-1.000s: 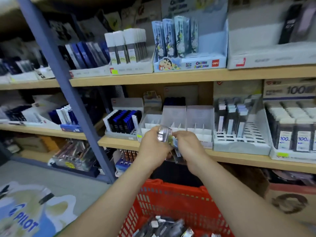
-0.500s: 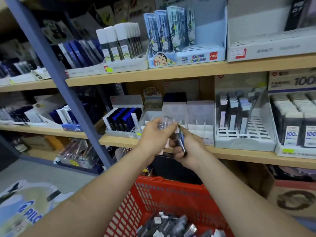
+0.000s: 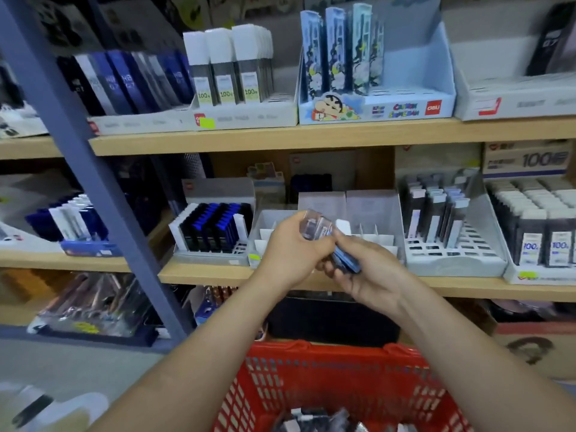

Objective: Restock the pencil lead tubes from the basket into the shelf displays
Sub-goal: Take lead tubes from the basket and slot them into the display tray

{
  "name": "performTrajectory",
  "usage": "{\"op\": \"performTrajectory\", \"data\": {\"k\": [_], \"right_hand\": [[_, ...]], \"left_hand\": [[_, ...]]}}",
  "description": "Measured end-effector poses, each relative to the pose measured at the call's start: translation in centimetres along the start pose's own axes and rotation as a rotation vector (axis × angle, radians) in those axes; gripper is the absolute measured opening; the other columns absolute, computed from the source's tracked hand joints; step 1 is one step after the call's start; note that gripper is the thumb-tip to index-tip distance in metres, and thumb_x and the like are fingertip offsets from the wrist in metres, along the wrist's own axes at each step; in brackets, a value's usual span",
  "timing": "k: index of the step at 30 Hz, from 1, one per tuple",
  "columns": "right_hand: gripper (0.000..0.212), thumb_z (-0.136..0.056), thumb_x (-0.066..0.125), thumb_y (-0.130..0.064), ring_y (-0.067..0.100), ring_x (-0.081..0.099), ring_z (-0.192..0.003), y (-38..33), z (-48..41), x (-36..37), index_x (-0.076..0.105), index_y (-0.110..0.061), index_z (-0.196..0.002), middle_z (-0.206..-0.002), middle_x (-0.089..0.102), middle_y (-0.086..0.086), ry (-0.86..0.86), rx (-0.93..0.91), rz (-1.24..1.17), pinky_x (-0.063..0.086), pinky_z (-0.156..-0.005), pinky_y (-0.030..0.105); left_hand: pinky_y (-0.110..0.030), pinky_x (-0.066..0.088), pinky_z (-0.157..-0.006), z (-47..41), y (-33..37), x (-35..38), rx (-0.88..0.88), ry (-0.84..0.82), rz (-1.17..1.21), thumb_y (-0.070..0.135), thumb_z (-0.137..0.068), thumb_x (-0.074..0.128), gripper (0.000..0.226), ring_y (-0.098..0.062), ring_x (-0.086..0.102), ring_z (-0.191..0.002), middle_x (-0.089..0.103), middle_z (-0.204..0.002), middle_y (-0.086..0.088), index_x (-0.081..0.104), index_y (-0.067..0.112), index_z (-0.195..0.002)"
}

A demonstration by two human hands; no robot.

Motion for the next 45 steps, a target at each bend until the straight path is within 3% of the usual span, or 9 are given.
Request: {"op": "performTrajectory", "data": {"k": [8, 13, 15, 21, 27, 31, 37, 42, 45], "right_hand": [[0.019, -0.097, 0.053, -0.011, 0.019, 0.072, -0.076, -0.8, -0.7, 1.9, 0.059, -0.005, -0.114, -0.085, 0.072, 0.012, -0.068, -0.021, 0.19, 0.058, -0.061, 0.029], [0.035, -0.083, 0.062, 0.0, 0.02, 0.069, -0.08, -0.7, -0.9, 3.1, 0.061, -0.002, -0.118, -0.093, 0.069, 0.018, -0.096, 0.002, 0.256, 0.053, -0.05, 0.02], [0.023, -0.088, 0.055, 0.004, 0.017, 0.067, -0.073, -0.4, -1.2, 3.3, 0.063, -0.003, -0.108, -0.085, 0.069, 0.015, -0.058, 0.006, 0.3, 0.047, -0.043, 0.017], [0.013, -0.088, 0.07, -0.021, 0.005, 0.041, -0.049, 0.6, -2.0, 3.0, 0.063, -0.01, -0.091, -0.065, 0.053, 0.0, 0.059, -0.104, 0.346, 0.026, -0.034, 0.014], [0.025, -0.093, 0.063, -0.04, 0.013, 0.053, -0.065, 2.2, -2.4, 4.1, 0.067, -0.017, -0.101, -0.069, 0.063, 0.0, 0.101, -0.061, 0.196, 0.043, -0.051, 0.022], [0.03, -0.095, 0.055, -0.048, 0.01, 0.056, -0.058, 2.8, -2.6, 5.7, 0.07, -0.024, -0.106, -0.076, 0.07, -0.003, 0.015, -0.057, 0.128, 0.043, -0.049, 0.023], [0.02, -0.098, 0.056, -0.033, 0.009, 0.056, -0.053, 3.7, -2.8, 5.4, 0.063, -0.014, -0.094, -0.067, 0.065, 0.0, 0.007, -0.032, 0.035, 0.04, -0.041, 0.018], [0.013, -0.095, 0.058, -0.017, 0.015, 0.061, -0.065, 3.6, -2.7, 4.8, 0.065, -0.009, -0.102, -0.081, 0.065, 0.008, -0.072, 0.056, -0.096, 0.047, -0.04, 0.019], [0.021, -0.092, 0.051, -0.003, 0.015, 0.062, -0.064, 3.5, -2.7, 4.6, 0.063, -0.007, -0.109, -0.083, 0.063, 0.009, -0.179, 0.113, -0.139, 0.048, -0.041, 0.017]], "left_hand": [[-0.024, 0.055, -0.063, -1.4, -3.7, -2.6, -0.064, -0.078, 0.332, 0.01, -0.08, 0.076, 0.032, -0.012, 0.069, -0.071, 0.072, -0.088, -0.004, 0.062, 0.016, -0.109], [-0.028, 0.055, -0.06, -2.0, -5.4, -3.1, -0.153, -0.068, 0.484, 0.013, -0.081, 0.075, 0.016, -0.017, 0.069, -0.07, 0.074, -0.084, -0.007, 0.068, 0.01, -0.095], [-0.032, 0.055, -0.064, -2.2, -5.8, -3.0, -0.153, -0.068, 0.48, 0.018, -0.083, 0.074, 0.015, -0.015, 0.066, -0.064, 0.073, -0.078, -0.007, 0.069, 0.009, -0.094], [-0.044, 0.056, -0.086, -1.5, -6.1, -2.3, -0.29, -0.006, 0.447, 0.047, -0.091, 0.059, 0.033, -0.022, 0.072, -0.084, 0.075, -0.086, -0.006, 0.067, 0.015, -0.095], [-0.05, 0.055, -0.085, -1.3, -4.5, -3.3, -0.371, 0.298, 0.614, 0.048, -0.096, 0.05, 0.036, -0.024, 0.066, -0.08, 0.067, -0.077, -0.004, 0.065, 0.017, -0.084], [-0.038, 0.055, -0.072, -1.7, -3.3, -3.4, -0.286, 0.45, 0.6, 0.043, -0.099, 0.046, 0.036, -0.017, 0.063, -0.067, 0.066, -0.065, 0.001, 0.062, 0.015, -0.082], [-0.031, 0.051, -0.069, -1.6, -3.0, -2.9, -0.209, 0.412, 0.324, 0.045, -0.1, 0.039, 0.045, -0.018, 0.065, -0.077, 0.068, -0.078, -0.005, 0.065, 0.016, -0.077], [-0.028, 0.048, -0.063, -1.3, -3.7, -2.7, -0.274, 0.362, 0.333, 0.046, -0.1, 0.038, 0.041, -0.014, 0.062, -0.077, 0.066, -0.084, -0.001, 0.065, 0.015, -0.098], [-0.036, 0.052, -0.074, -1.3, -4.2, -2.6, -0.288, 0.326, 0.344, 0.046, -0.1, 0.038, 0.041, -0.019, 0.064, -0.084, 0.067, -0.094, -0.007, 0.066, 0.016, -0.102]]}}
Point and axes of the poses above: each hand's wrist, its own z-axis away from the middle knuckle, its own x-axis out of the palm, y = z × x, the point moved 6 cm from there along -z, towards the middle knuckle
